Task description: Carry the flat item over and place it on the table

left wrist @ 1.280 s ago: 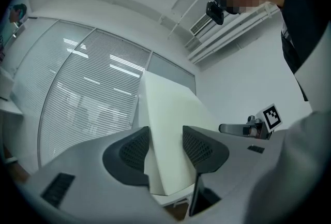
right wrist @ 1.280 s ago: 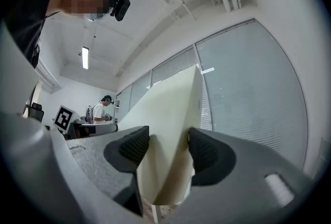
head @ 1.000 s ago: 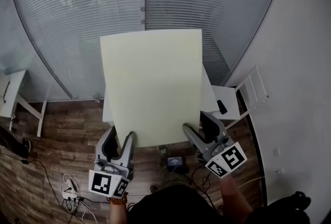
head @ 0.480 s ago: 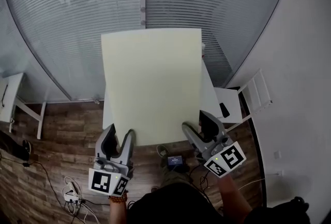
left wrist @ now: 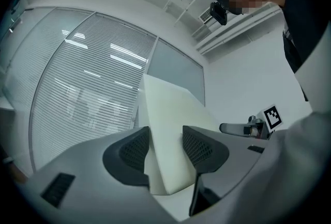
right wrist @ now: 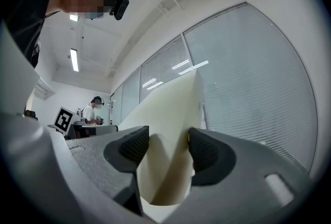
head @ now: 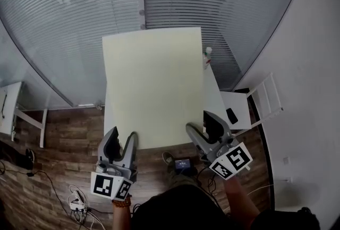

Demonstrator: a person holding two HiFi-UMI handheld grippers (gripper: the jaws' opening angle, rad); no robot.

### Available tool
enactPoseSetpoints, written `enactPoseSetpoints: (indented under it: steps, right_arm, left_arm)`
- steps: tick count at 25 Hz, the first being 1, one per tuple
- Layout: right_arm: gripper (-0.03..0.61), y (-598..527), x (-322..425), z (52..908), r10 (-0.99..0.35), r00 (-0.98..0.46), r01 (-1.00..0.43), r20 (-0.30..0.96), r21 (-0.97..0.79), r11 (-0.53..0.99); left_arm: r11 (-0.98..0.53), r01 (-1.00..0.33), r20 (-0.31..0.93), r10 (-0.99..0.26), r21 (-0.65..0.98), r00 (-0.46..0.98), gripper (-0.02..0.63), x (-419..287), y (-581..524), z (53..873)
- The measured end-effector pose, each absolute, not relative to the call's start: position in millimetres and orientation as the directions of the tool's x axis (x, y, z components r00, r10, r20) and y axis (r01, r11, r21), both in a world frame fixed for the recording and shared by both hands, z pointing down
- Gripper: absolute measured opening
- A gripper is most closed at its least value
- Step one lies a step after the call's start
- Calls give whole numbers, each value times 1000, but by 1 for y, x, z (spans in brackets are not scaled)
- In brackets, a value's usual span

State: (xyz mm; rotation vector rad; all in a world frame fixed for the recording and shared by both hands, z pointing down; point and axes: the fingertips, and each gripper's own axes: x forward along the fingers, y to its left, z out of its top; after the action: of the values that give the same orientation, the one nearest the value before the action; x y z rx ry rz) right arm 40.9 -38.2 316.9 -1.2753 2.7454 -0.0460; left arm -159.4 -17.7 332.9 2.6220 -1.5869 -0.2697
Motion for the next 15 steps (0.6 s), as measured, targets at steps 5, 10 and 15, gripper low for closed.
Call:
enactPoseSetpoints:
  steps: [5, 10, 15]
  right_arm:
    - [241, -83, 55, 317, -763, -639, -760, -94, -78, 646]
    - [241, -128, 64, 317, -763, -639, -757, -97, -92, 646]
    - [241, -167, 77, 322, -767, -633, -760, -107, -101, 641]
  left_arm:
    - [-465, -874, -111, -885, 142, 453, 204, -146, -61, 331]
    - [-465, -873, -102, -885, 150, 454, 204, -137, -106, 331]
    - [-469, -871, -99, -883, 149, 459, 204, -124, -146, 333]
